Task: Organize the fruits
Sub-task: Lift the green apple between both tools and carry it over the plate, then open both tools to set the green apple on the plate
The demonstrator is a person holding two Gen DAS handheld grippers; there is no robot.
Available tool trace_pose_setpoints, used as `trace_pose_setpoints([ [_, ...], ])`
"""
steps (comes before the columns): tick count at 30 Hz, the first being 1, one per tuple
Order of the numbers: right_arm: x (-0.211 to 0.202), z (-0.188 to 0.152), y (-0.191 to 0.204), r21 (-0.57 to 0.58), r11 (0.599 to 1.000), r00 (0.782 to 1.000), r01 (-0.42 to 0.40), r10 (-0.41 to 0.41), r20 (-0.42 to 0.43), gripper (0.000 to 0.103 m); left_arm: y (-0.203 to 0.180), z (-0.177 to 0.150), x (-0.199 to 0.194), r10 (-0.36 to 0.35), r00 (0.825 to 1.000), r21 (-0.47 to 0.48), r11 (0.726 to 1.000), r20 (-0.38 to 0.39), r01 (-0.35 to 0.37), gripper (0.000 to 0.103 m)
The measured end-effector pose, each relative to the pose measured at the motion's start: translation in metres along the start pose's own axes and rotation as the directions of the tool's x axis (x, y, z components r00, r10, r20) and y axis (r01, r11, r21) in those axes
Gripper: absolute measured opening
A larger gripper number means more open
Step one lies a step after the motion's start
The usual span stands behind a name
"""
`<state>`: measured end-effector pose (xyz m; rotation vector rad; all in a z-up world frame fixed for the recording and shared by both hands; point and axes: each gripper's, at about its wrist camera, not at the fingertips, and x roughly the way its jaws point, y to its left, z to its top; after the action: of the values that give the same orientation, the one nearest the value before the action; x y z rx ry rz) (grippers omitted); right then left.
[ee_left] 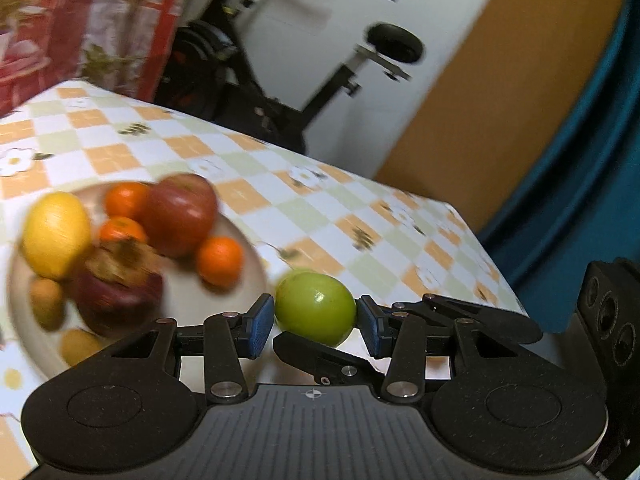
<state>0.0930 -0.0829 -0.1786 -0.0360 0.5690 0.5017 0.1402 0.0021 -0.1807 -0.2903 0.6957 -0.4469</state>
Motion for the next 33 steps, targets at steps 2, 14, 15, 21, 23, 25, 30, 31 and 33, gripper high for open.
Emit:
trace_pose_setpoints([
  [2, 0.012, 0.008, 0.003, -0.004, 1.0, 1.0, -0.018, 0.018, -0.004, 0.048, 0.01, 0.011, 0.0, 0.028, 1.0, -0.016, 0.999, -0.007, -0.028, 0.048],
  [14, 0.071, 0.037, 0.013, 0.059, 0.995, 0.995, -0.078, 0.081, -0.056, 0.048, 0.04, 0.033, -0.004, 0.114, 0.992, -0.061, 0.992, 0.054, -0.11, 0.05],
  [15, 0.073, 0.038, 0.013, 0.057, 0.995, 0.995, -0.077, 0.08, -0.06, 0.048, 0.04, 0.034, -0.006, 0.117, 0.991, -0.058, 0.992, 0.064, -0.113, 0.05],
  [21, 0.079, 0.044, 0.021, -0.012, 0.998, 0.995, -0.064, 0.063, -0.079, 0.048, 0.041, 0.036, -0.013, 0.14, 0.985, -0.051, 0.99, 0.098, -0.135, 0.05],
  [23, 0.08, 0.044, 0.027, -0.053, 0.997, 0.995, -0.054, 0.049, -0.086, 0.048, 0.042, 0.036, -0.014, 0.15, 0.983, -0.052, 0.988, 0.107, -0.145, 0.05],
  [25, 0.082, 0.044, 0.027, -0.061, 0.997, 0.995, -0.054, 0.048, -0.088, 0.049, 0.043, 0.036, -0.016, 0.159, 0.981, -0.055, 0.987, 0.114, -0.153, 0.05],
  [30, 0.082, 0.042, 0.032, -0.117, 0.993, 0.997, -0.035, 0.026, -0.077, 0.049, 0.047, 0.035, -0.019, 0.167, 0.977, -0.065, 0.985, 0.13, -0.16, 0.05],
  [31, 0.082, 0.041, 0.033, -0.128, 0.991, 0.997, -0.03, 0.021, -0.073, 0.049, 0.048, 0.035, -0.02, 0.166, 0.977, -0.07, 0.985, 0.131, -0.158, 0.05],
  [33, 0.083, 0.041, 0.034, -0.134, 0.991, 0.997, -0.025, 0.015, -0.072, 0.049, 0.048, 0.035, -0.022, 0.168, 0.976, -0.071, 0.985, 0.138, -0.16, 0.05],
])
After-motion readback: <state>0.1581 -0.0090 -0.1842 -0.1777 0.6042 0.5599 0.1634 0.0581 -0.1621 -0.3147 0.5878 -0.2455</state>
